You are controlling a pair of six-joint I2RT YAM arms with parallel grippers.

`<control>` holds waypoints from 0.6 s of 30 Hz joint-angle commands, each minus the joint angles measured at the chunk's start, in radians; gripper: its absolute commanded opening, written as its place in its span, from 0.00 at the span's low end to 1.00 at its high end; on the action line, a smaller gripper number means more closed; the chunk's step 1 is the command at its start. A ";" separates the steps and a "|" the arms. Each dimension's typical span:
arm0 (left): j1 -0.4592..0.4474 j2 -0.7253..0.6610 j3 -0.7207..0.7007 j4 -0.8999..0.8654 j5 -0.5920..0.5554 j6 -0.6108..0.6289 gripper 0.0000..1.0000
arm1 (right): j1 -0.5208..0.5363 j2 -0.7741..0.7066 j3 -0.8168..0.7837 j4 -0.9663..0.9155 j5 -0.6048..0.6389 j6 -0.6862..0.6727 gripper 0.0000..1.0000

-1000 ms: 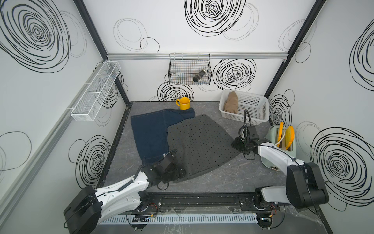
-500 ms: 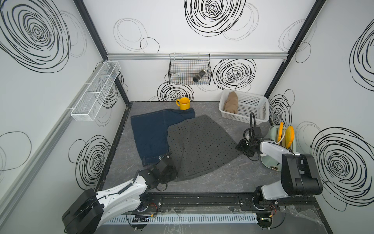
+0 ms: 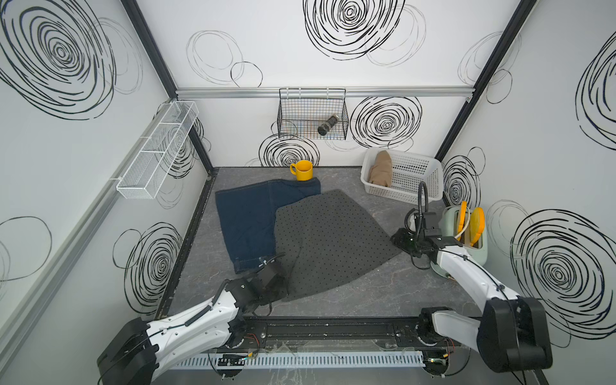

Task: Roll up the skirts
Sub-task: Move the skirt to the center of the board.

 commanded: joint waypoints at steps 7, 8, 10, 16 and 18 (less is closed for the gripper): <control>-0.032 -0.003 0.161 -0.193 -0.140 -0.019 0.43 | 0.661 0.068 0.087 0.179 0.002 0.189 0.55; -0.026 0.002 0.182 -0.213 -0.145 -0.009 0.56 | 0.698 0.095 0.111 0.165 0.020 0.207 0.56; 0.008 -0.002 0.238 -0.251 -0.150 0.036 0.74 | 0.761 0.148 0.146 0.169 0.031 0.241 0.56; 0.420 0.057 0.370 -0.164 0.069 0.314 0.95 | 0.954 0.332 0.241 0.230 0.055 0.238 0.60; 0.535 0.144 0.418 -0.108 0.124 0.360 0.96 | 0.999 0.400 0.306 0.188 0.080 0.244 0.63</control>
